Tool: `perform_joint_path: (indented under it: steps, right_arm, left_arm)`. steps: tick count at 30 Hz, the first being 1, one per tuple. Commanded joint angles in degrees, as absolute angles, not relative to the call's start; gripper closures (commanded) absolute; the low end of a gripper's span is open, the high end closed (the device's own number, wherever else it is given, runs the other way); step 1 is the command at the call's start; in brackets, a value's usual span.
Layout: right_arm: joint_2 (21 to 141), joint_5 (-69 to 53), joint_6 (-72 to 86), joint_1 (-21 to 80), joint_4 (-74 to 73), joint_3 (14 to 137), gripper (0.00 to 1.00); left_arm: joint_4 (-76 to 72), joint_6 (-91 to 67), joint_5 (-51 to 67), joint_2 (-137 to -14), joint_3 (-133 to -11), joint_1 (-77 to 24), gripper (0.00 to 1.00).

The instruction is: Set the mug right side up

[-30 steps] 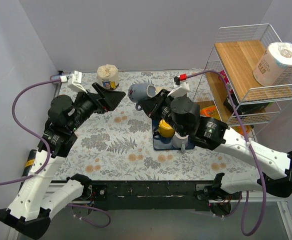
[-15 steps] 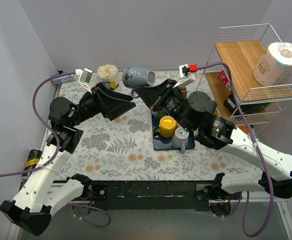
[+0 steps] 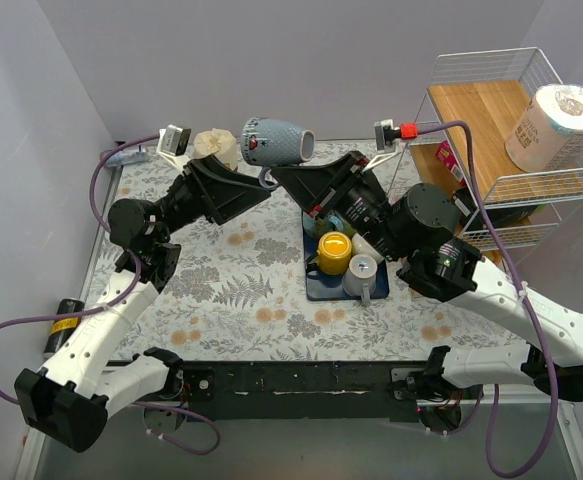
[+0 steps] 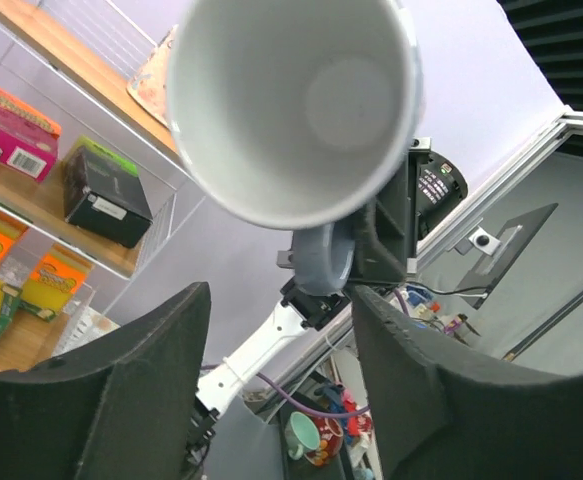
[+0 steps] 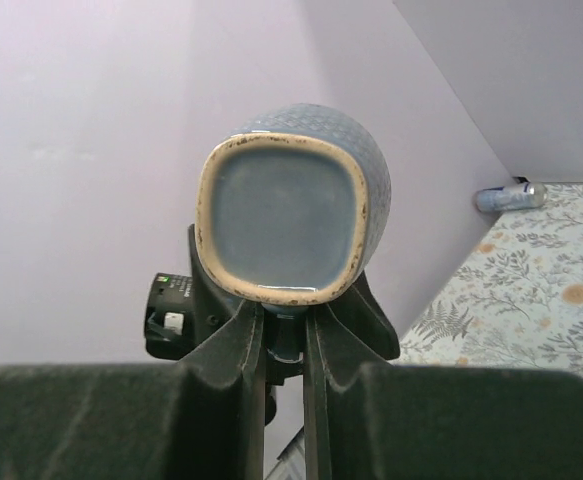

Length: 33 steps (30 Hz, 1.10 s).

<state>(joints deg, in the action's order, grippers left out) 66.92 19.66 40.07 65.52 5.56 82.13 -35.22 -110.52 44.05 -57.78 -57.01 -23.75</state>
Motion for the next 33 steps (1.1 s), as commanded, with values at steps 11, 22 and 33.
perform_joint_path:
  steps: [11,22,33]
  right_arm:
    - [64.07,14.50,39.90,64.16,15.73,78.75,0.99]
    - [64.60,10.90,42.01,63.02,17.14,77.34,0.99]
    - [66.62,8.26,42.45,62.75,17.84,76.82,0.99]
  left_arm:
    - [-48.25,-123.13,41.13,-57.74,-56.16,-23.82,0.55]
    - [-46.14,-123.66,39.38,-57.83,-55.11,-23.82,0.69]
    - [-44.83,-123.93,41.48,-59.41,-56.16,-23.82,0.75]
